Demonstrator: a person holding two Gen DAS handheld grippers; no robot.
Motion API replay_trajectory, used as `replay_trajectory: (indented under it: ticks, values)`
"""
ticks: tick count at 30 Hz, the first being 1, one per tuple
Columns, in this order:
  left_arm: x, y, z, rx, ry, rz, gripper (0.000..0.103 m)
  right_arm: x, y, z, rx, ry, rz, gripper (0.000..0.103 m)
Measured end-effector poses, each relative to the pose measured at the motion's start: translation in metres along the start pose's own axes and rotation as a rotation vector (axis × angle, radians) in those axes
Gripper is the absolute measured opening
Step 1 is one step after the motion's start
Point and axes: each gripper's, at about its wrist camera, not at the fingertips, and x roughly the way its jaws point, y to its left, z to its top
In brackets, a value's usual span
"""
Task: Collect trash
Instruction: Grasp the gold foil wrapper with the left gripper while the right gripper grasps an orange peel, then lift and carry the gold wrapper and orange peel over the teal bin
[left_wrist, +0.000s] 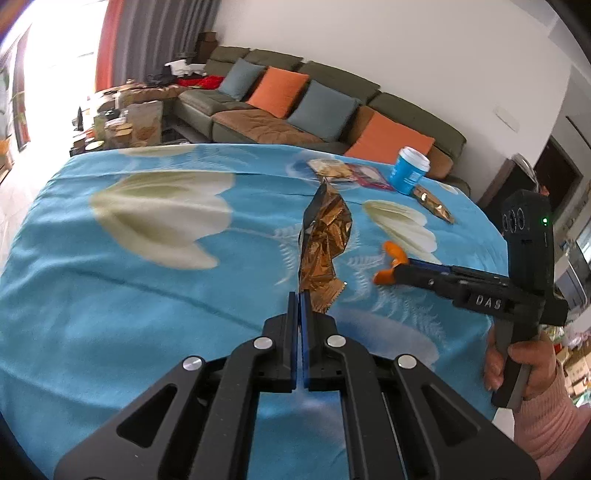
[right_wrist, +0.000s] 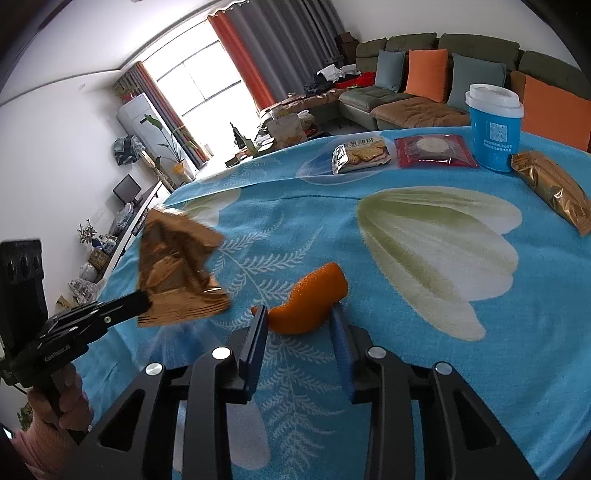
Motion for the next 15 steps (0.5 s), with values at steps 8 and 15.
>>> replay_trajectory:
  ticks: [8, 15]
  values:
    - [-0.045, 0.033, -0.024, -0.073, -0.058, 0.031, 0.002, -0.005, 0.008, -0.001, 0.001, -0.024, 0.033, 0.024]
    - [-0.075, 0.054, -0.047, -0.117, -0.084, 0.061, 0.002, -0.009, 0.046, -0.001, -0.093, -0.046, 0.102, 0.023]
